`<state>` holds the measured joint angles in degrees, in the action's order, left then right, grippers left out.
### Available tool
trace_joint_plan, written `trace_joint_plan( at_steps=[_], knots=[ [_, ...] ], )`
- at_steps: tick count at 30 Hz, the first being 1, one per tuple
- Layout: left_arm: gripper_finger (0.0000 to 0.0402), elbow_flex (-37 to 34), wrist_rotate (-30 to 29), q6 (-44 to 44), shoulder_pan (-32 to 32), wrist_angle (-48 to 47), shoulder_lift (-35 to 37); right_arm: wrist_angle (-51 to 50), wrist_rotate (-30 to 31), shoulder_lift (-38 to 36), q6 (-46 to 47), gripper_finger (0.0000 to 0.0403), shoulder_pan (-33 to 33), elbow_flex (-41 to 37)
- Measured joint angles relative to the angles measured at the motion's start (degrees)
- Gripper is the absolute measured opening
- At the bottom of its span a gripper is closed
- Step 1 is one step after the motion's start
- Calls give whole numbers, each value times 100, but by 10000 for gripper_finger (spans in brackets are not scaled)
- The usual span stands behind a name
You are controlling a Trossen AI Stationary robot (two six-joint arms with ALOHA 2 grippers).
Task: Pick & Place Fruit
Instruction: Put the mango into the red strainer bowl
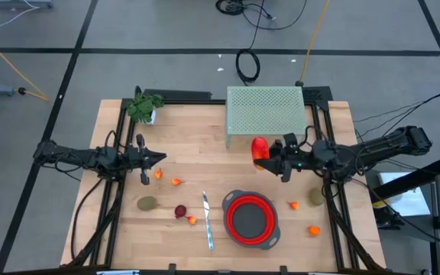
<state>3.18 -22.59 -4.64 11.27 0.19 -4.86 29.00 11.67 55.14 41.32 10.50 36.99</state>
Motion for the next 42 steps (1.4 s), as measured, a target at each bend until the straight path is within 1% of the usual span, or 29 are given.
trace_joint_plan(
  at_steps=[3,6,13,18,24,29,34,42],
  knots=[
    [24,0,0,0,1,2,0,347,-143,0,-45,228,0,0],
    [24,0,0,0,0,0,0,541,-142,0,-140,225,0,2],
    [24,0,0,31,1,0,0,529,-134,30,-278,227,0,2],
    [24,0,0,42,1,0,0,378,-140,198,-1426,224,91,2],
    [24,0,0,42,0,0,0,367,-141,514,-2972,232,260,2],
    [24,0,0,42,0,2,0,289,-143,631,-3837,230,392,2],
    [24,0,0,42,0,0,0,248,-134,631,-3855,231,424,2],
    [24,0,1,42,0,0,0,230,-135,672,-3017,228,526,2]
  ],
)
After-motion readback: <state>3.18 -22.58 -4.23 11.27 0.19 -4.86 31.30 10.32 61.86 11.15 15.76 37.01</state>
